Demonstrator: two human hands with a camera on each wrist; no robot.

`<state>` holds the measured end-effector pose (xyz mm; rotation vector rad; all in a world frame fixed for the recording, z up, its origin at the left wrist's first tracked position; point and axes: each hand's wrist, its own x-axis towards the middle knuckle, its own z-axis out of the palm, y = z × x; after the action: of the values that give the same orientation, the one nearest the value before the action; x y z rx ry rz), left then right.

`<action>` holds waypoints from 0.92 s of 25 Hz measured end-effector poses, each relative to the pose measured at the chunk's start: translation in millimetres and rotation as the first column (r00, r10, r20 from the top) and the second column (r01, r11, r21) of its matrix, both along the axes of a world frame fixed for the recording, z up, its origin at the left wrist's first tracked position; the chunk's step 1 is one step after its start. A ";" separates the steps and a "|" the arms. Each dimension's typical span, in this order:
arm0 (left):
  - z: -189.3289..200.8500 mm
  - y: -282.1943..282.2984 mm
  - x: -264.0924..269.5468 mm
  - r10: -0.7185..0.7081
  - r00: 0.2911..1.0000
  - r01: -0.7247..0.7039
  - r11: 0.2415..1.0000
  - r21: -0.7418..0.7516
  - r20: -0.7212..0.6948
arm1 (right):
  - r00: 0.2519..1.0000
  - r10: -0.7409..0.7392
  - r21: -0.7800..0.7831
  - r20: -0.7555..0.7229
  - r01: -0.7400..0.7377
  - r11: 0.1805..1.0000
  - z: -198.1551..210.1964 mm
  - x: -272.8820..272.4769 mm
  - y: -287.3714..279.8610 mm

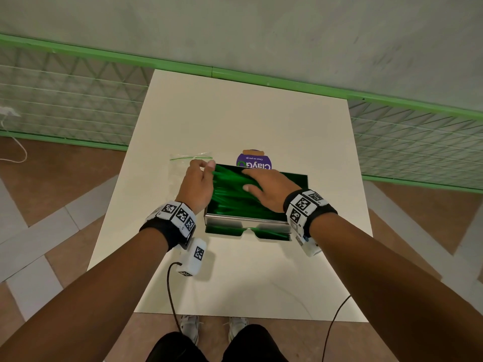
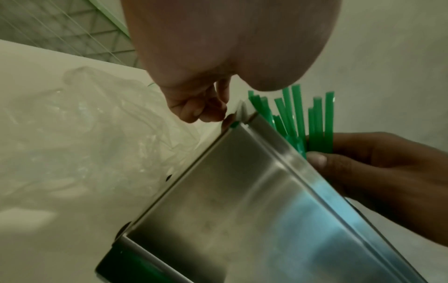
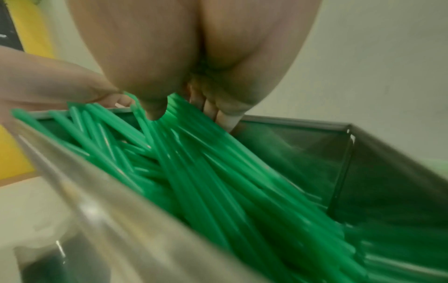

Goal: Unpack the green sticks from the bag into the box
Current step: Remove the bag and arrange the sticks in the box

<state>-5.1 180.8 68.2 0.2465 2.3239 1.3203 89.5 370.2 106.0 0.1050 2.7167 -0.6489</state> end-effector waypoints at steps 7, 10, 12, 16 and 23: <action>-2.7 -7.9 -4.8 0.025 0.998 -0.032 0.993 0.110 0.056 | 0.974 0.054 0.027 0.220 -0.062 0.998 -6.9 1.2 0.4; -1.1 -9.6 -11.4 0.041 0.992 -0.059 0.987 0.149 0.120 | 0.987 0.070 0.065 0.147 -0.080 0.995 -4.4 -4.7 -0.8; 3.5 -12.0 -12.4 -0.001 0.990 -0.021 0.987 0.157 0.140 | 0.988 0.096 0.106 0.119 -0.109 0.988 -2.4 -7.0 -3.0; 7.8 -16.3 -12.0 -0.003 0.995 -0.013 0.987 0.160 0.100 | 0.987 0.011 -0.049 0.160 -0.003 0.999 -1.0 -6.7 -6.5; 13.7 -17.4 -9.3 -0.024 0.998 0.016 0.989 0.144 0.060 | 0.913 -0.063 0.168 0.403 -0.006 0.986 -10.0 -2.7 8.2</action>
<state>-14.4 163.3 81.9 0.2701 2.1730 1.4667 86.8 378.4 96.0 0.2881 2.3594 -0.3557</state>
